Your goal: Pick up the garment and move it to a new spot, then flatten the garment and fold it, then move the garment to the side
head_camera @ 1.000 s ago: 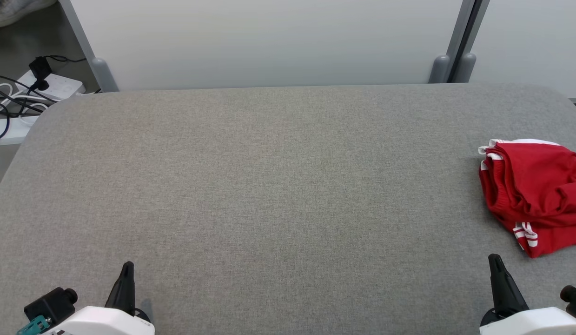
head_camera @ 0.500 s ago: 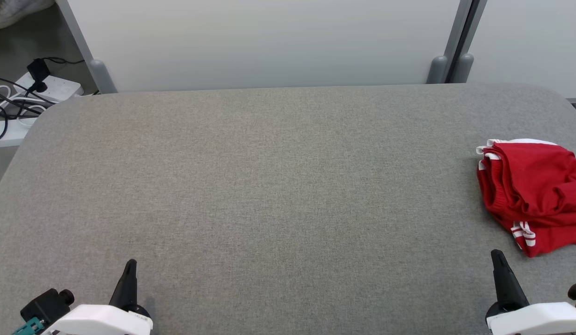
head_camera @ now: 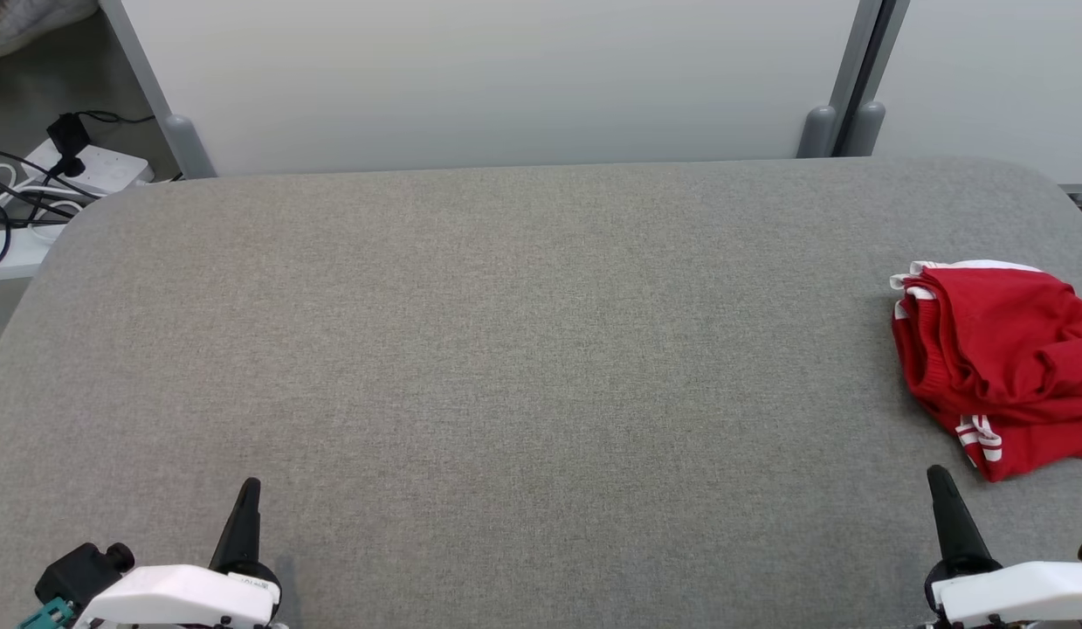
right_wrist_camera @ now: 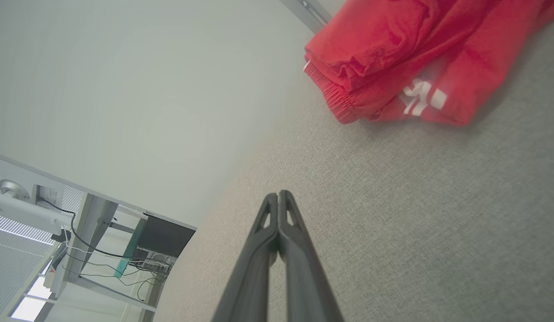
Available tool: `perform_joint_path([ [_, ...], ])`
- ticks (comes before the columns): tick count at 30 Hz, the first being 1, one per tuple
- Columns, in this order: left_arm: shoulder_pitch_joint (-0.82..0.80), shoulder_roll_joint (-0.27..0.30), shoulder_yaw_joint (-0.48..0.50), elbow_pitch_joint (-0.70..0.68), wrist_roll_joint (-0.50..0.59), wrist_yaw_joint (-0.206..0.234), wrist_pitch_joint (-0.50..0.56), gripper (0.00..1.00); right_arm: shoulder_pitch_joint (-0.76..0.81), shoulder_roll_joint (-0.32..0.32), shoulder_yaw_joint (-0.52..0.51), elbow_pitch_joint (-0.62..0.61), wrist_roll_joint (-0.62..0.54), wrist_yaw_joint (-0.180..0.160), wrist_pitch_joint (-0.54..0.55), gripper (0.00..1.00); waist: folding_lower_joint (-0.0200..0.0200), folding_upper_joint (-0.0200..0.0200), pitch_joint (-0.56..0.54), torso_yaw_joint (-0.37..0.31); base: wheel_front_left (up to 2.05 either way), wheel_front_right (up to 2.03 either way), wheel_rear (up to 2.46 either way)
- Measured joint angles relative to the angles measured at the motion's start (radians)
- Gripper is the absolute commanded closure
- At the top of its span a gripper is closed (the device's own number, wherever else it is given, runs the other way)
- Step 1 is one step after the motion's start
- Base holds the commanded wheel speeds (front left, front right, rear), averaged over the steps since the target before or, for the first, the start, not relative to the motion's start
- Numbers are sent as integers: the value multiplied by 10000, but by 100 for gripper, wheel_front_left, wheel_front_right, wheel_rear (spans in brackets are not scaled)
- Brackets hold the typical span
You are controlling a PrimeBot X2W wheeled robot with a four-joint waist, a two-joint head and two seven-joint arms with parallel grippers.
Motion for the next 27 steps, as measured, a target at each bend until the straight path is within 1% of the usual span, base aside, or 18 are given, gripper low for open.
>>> perform_joint_path([
  [5, -133, -130, 144, -36, -449, -155, 113, 100, -119, -10, -94, 25, 571, 0, 86, 100, 0, 0, -9, -17, 0, 0, 0],
  [9, -132, -174, 259, -38, -748, -180, 230, 100, -124, -15, -125, 42, 1009, 0, 232, 100, 0, 0, -16, -31, 0, 0, 0],
  [17, -133, -410, 477, -73, -1442, -353, 420, 100, -314, -23, -173, 82, 1942, -2, 382, 100, 0, 0, -30, -58, 0, 0, 0],
  [24, -140, -497, 663, -102, -2013, -525, 675, 100, -320, -27, -209, 109, 2727, -13, 556, 100, 0, 0, -42, -82, 0, 0, 0],
  [27, -146, -562, 792, -123, -2395, -616, 765, 100, -370, -29, -244, 134, 3175, -15, 637, 100, 0, 0, -49, -96, 0, 0, 0],
])
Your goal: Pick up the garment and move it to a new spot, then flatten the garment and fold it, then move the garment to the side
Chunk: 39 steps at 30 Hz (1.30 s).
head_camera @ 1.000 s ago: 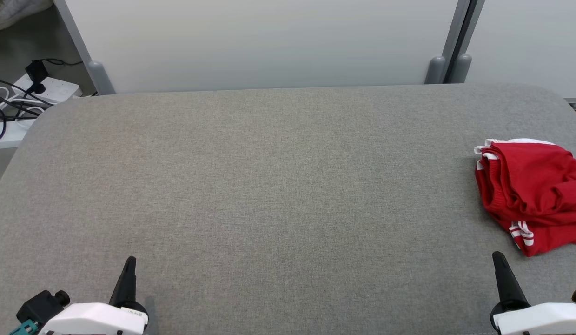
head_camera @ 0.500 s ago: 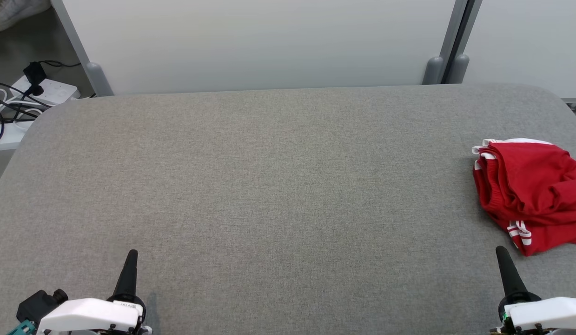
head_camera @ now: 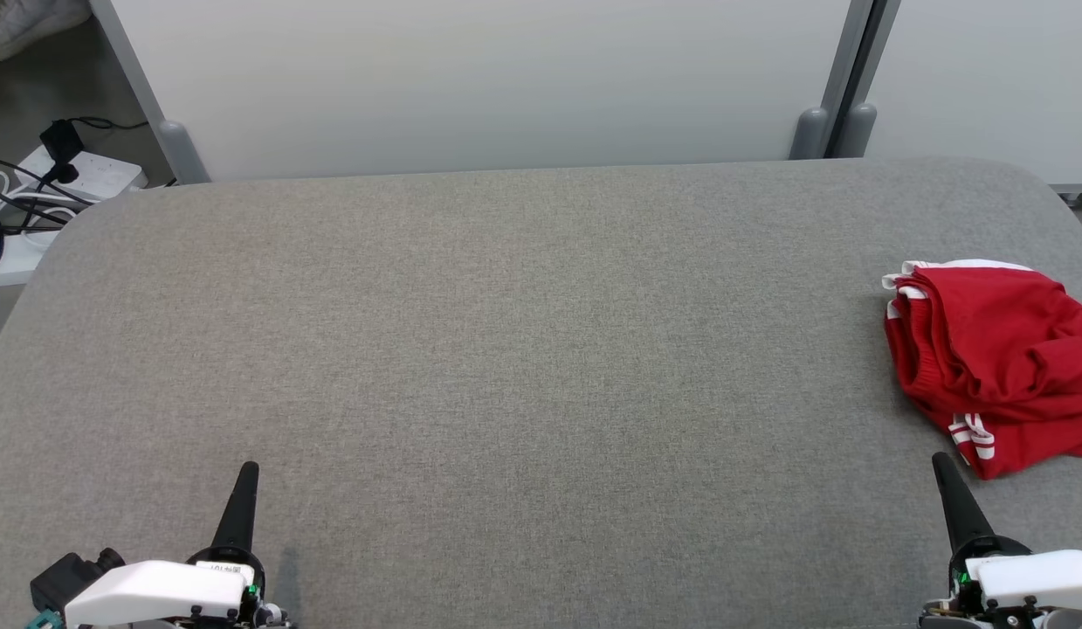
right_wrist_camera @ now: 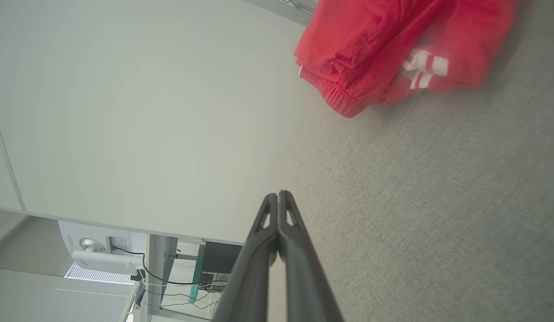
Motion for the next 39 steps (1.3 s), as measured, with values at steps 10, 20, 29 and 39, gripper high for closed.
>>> perform_joint_path([
  [10, -183, -236, 278, -44, -821, -213, 259, 100, -153, -12, -155, 73, 1106, 0, 226, 100, 0, -1, -17, -34, 0, 0, 0],
  [20, -190, -504, 535, -121, -1716, -439, 570, 100, -358, -21, -234, 201, 2226, 0, 433, 100, 0, 0, -35, -68, 0, 0, 0],
  [29, -194, -589, 750, -157, -2299, -602, 754, 100, -382, -33, -272, 240, 3003, 0, 614, 100, 0, 0, -46, -89, 0, 0, 0],
  [39, -194, -589, 750, -161, -2299, -602, 754, 100, -421, -33, -278, 245, 3026, 0, 627, 100, 0, 0, -45, -89, 0, 0, 0],
])
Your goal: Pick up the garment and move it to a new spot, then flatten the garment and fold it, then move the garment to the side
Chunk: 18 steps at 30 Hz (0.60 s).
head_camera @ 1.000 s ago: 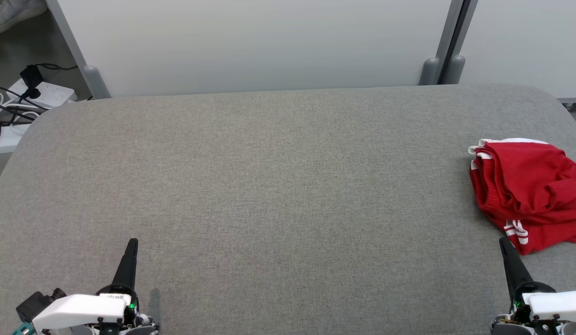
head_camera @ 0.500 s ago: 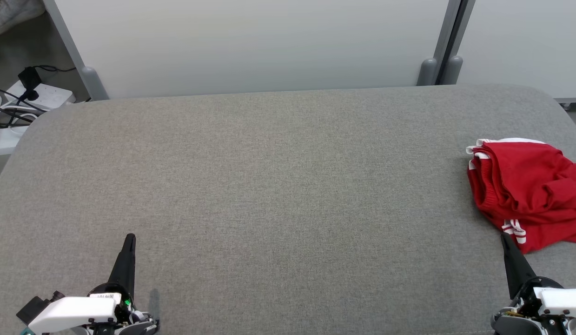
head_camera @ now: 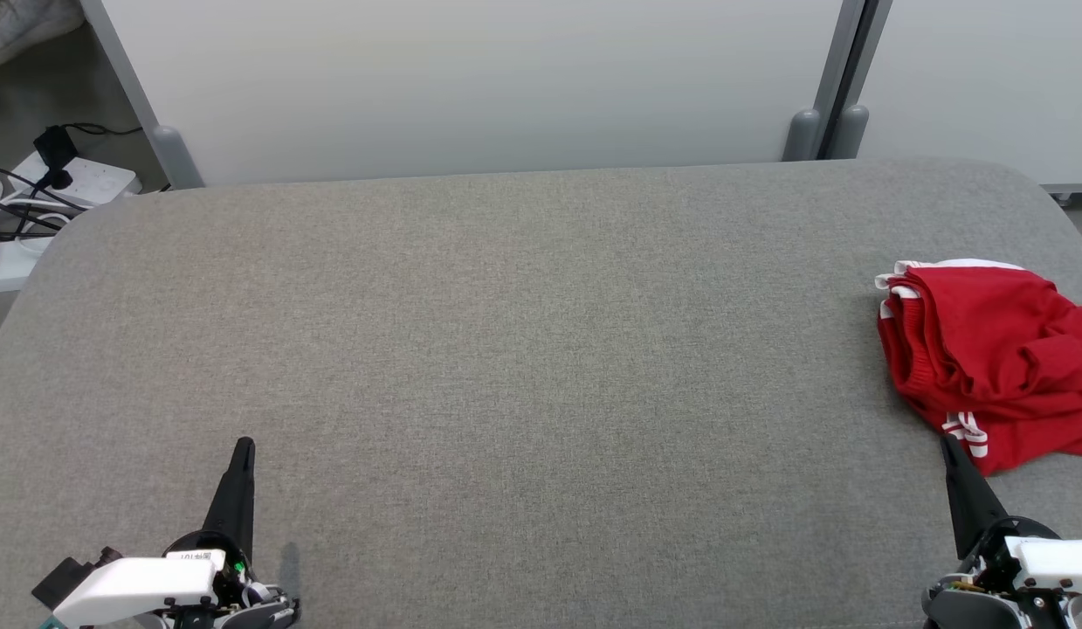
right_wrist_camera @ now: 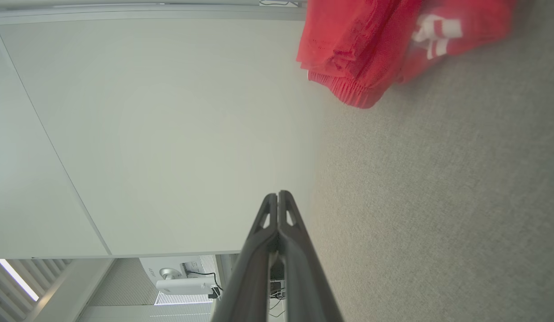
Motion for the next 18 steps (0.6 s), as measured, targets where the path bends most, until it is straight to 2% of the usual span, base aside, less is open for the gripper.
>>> perform_joint_path([
  [18, -1, 0, 0, 0, 0, 0, 0, 100, 0, 0, -8, 0, 0, 0, 2, 100, 0, 0, 0, 0, 0, 0, 0],
])
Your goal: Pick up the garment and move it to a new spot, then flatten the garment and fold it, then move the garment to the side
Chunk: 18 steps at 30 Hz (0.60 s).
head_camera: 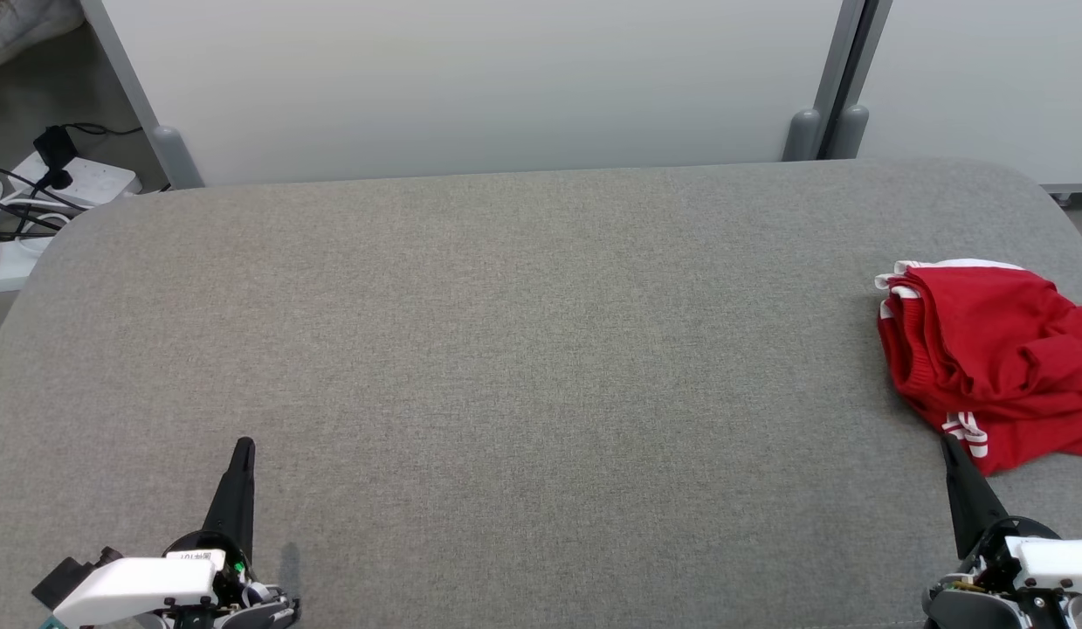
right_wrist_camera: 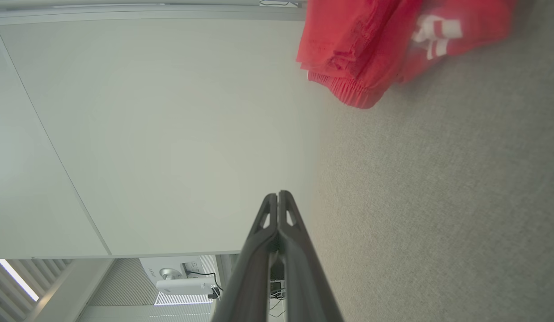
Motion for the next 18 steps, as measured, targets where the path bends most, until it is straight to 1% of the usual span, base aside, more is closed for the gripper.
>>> perform_joint_path([
  [18, 0, 0, 0, -2, 0, 0, 0, 100, 0, 0, -8, 0, 0, 0, 12, 100, 0, 0, 0, 0, 0, 0, 0],
])
